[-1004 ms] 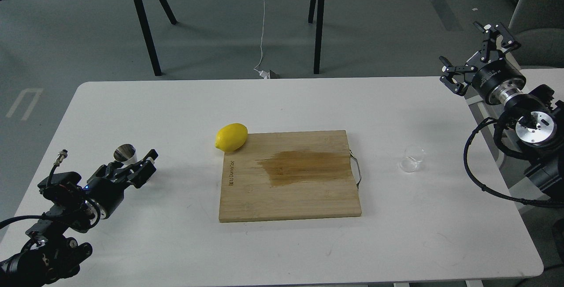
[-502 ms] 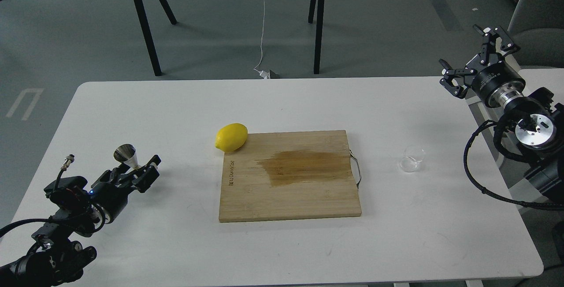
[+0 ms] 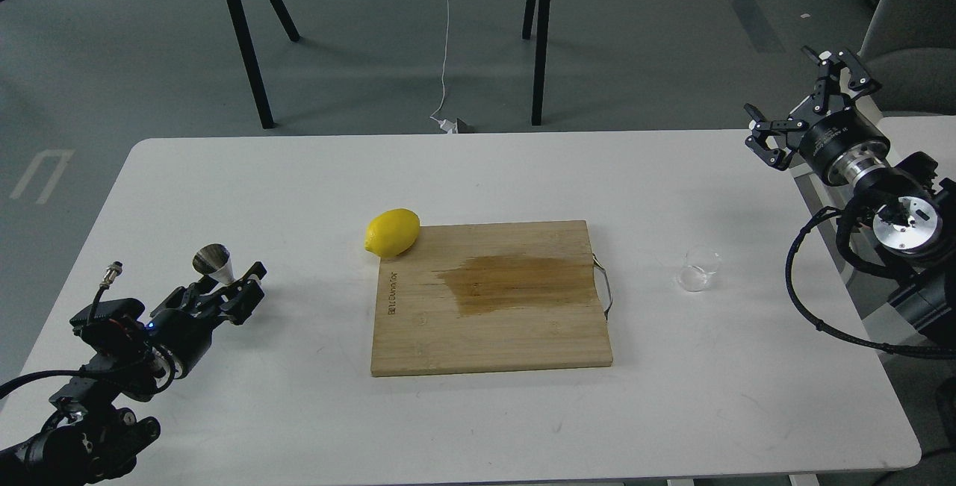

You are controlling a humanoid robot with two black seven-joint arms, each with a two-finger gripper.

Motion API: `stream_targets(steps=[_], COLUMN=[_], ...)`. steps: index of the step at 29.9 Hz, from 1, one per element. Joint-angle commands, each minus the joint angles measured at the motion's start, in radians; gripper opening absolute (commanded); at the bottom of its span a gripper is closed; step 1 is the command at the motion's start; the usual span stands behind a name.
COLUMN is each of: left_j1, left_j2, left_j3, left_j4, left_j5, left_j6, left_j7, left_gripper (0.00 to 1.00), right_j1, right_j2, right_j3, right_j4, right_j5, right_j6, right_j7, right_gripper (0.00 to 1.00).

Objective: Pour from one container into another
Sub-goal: 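Close the left gripper on the steel jigger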

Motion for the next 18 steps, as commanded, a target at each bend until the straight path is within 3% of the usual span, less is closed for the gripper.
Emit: stream_targets(steps=[1,18], left_j1=[0.0,-0.023], left_j2=[-0.006,-0.042], left_j3=[0.002,0.002], left_j4=[0.001,0.078], left_j5=[0.001,0.001], left_j6=[0.0,0.0], left_j7=[0.0,0.0], left_gripper=[0.79,0.65], right_j1=[0.019,0.03], right_j2=[0.0,0.0], right_j3=[0.001,-0.001], right_j4=[0.0,-0.002], right_j5=[0.0,0.0], right_j6=[0.0,0.0], right_j7=[0.0,0.0], right_gripper=[1.0,1.0])
